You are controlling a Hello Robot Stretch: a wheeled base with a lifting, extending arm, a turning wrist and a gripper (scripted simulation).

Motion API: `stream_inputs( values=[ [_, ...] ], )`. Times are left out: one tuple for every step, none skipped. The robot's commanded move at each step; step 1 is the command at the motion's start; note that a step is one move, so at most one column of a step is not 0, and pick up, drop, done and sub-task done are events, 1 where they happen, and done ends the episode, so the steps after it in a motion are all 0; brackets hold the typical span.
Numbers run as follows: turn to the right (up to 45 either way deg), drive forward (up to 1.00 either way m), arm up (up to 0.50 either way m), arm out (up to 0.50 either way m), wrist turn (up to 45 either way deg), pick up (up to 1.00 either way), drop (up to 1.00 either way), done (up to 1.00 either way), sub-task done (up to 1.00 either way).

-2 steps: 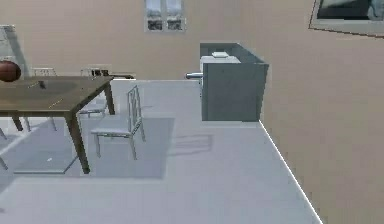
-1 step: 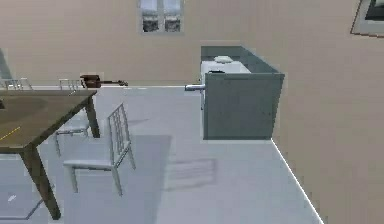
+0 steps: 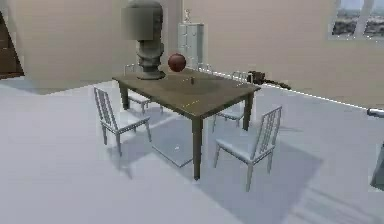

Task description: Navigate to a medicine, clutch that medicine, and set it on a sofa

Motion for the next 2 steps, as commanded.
stream_inputs(
  values=[
    [-42.0,0.00,0.00,0.00,0.0,0.00,0.00,0.00,0.00],
    [0.0,0.80,0.00,0.00,0.0,0.00,0.00,0.00,0.00]
  ],
)
